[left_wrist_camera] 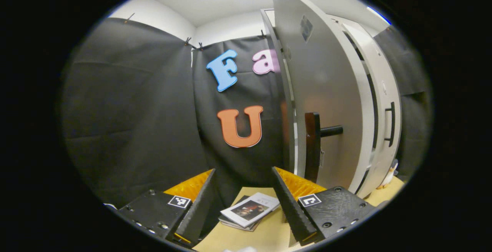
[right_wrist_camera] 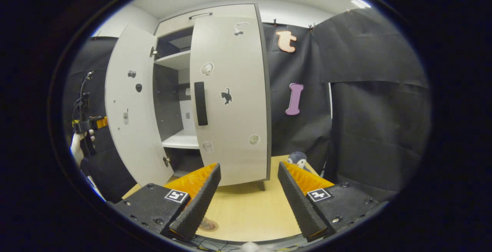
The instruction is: Grasp the bottle in the cabinet with the left hand and place it on the coaster, then close the right door with the right hand and the left door with the left hand.
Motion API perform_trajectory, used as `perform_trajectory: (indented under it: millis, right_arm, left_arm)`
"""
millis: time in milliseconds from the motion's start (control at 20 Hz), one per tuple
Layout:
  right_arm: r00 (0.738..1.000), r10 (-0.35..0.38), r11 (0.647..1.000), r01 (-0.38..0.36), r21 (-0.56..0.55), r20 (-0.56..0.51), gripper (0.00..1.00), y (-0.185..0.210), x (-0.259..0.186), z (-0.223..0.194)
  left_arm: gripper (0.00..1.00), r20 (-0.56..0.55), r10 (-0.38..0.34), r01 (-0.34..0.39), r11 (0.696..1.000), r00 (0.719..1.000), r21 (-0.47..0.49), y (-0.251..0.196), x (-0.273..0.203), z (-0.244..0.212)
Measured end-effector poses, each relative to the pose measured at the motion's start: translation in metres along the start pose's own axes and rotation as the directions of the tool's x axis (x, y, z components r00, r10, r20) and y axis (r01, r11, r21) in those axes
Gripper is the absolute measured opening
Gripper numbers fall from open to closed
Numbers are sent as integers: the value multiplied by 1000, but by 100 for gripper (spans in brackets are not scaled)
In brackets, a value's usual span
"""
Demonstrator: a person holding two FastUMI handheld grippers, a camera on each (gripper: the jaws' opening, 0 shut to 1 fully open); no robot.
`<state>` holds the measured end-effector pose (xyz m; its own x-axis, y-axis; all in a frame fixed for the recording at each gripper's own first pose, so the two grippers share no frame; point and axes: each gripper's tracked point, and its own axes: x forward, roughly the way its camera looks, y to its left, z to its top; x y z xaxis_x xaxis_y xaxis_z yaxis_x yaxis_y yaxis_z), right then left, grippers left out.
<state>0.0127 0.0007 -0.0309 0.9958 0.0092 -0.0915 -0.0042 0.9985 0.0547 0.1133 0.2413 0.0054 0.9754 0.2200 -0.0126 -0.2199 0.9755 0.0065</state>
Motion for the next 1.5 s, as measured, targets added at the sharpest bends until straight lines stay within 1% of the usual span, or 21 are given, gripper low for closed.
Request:
perform_trajectory:
  millis: [50, 100, 150, 200, 250, 300, 400, 450, 500, 650, 700, 750, 800, 1000, 1050, 1150, 1300, 1400, 1500]
  right_arm:
    - [1000, 3, 1000, -3, 2, 2, 98, -2, -1, 0]
    - [1000, 5, 1000, -5, 3, 3, 96, -4, -2, 1]
    - [1000, 5, 1000, -5, 1, 1, 96, -8, -3, 1]
    - [1000, 4, 1000, -4, -2, -1, 98, -11, -3, 1]
    - [1000, 2, 1000, -2, -1, -4, 98, -14, -3, 0]
    - [1000, 2, 1000, -2, 0, -4, 98, -17, -4, 0]
    - [1000, 2, 1000, -2, 1, -7, 98, -23, -5, 1]
    - [1000, 0, 1000, 0, -2, -7, 98, -25, -6, 1]
    - [1000, -1, 1000, 1, -5, -3, 98, -28, -7, 2]
    - [1000, -9, 1000, 9, 1, -6, 98, -37, -7, 2]
    - [1000, -9, 1000, 9, 1, -4, 98, -38, -7, 3]
    - [1000, -11, 1000, 11, -2, 0, 98, -40, -9, 5]
    - [1000, -14, 1000, 14, -6, 1, 98, -42, -11, 6]
    - [1000, -14, 1000, 14, -2, 2, 98, -44, -13, 6]
    - [1000, -10, 1000, 10, 0, 3, 98, -44, -14, 6]
    - [1000, -16, 1000, 16, 5, 6, 98, -48, -15, 8]
    - [999, -38, 999, 37, 19, 12, 98, -56, -17, 10]
    - [998, -50, 999, 50, 20, 22, 98, -60, -19, 13]
    - [998, -60, 998, 60, 18, 31, 98, -62, -19, 16]
  left_arm:
    - [83, 2, 10, -10, 1000, 1000, 11, -2, -2, 2]
    - [86, 6, 20, -20, 1000, 1000, 23, -4, -3, 3]
    - [86, 9, 22, -22, 999, 1000, 30, -8, -4, 4]
    - [87, 11, 15, -16, 999, 1000, 28, -13, -5, 4]
    - [83, 10, 4, -4, 1000, 1000, 18, -19, -6, 4]
    - [86, 7, -10, 10, 1000, 1000, 10, -26, -6, 4]
    - [87, 8, -31, 31, 999, 999, 11, -38, -6, 6]
    - [83, 14, -36, 36, 999, 999, 16, -43, -7, 8]
    - [87, 22, -42, 41, 999, 999, 21, -48, -7, 10]
    - [87, 13, -67, 67, 998, 998, 3, -63, -6, 8]
    - [83, 11, -75, 75, 997, 997, -1, -68, -7, 9]
    - [83, 12, -83, 83, 997, 996, -1, -70, -7, 9]
    - [87, 13, -95, 95, 995, 995, 2, -75, -7, 11]
    - [86, 21, -137, 137, 990, 990, 18, -114, -3, 16]
    - [83, 24, -155, 155, 988, 988, 17, -124, -1, 17]
    - [89, 28, -184, 184, 983, 983, 9, -143, 3, 18]
    - [96, 22, -194, 193, 981, 981, 8, -155, 4, 18]
    - [97, 16, -203, 203, 979, 979, 5, -160, 0, 18]
    - [98, 22, -196, 195, 981, 980, 9, -160, -8, 20]
